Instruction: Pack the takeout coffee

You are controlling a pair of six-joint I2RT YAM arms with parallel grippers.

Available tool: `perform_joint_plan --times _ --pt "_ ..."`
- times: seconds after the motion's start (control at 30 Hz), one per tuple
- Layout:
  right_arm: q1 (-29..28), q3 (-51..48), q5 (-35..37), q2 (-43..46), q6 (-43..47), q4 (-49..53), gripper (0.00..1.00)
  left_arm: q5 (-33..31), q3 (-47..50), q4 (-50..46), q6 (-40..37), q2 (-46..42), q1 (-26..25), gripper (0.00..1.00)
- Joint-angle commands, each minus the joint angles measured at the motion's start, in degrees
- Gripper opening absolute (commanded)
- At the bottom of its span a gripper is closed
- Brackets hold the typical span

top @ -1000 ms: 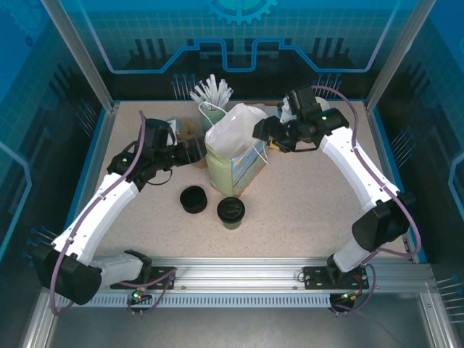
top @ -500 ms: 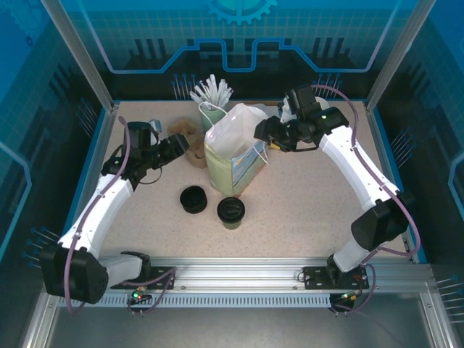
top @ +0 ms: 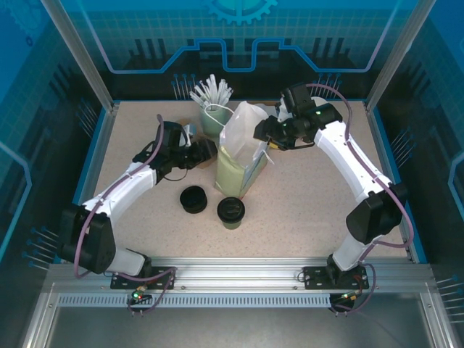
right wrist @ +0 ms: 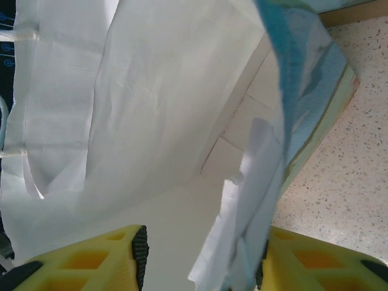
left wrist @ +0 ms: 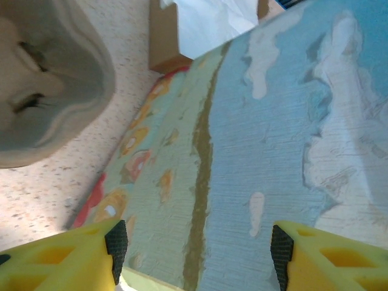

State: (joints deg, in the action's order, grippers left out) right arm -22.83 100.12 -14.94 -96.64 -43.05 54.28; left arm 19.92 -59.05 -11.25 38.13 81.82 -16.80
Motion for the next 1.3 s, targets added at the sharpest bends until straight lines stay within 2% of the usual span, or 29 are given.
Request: perform_joint_plan --times 0.0,0.63,1.13,1.27 --pt "0.61 1.43 0.84 1.23 1.28 1.97 0.51 2.16 -0.29 2.81 1.55 0.25 -1.17 0.65" --pt "7.08 -4.23 1.64 8.42 6.93 6.34 0.44 1.3 2.97 7.34 6.45 1.28 -11.42 0.63" --pt "12.1 -7.83 4.3 14.13 14.03 11.66 0.4 -1.02 0.74 12.81 10.28 6.91 -21.72 0.61" --pt "14.13 -8.05 4.41 15.41 15.63 12.21 0.44 -1.18 -0.37 14.75 11.25 9.34 -24.22 0.61"
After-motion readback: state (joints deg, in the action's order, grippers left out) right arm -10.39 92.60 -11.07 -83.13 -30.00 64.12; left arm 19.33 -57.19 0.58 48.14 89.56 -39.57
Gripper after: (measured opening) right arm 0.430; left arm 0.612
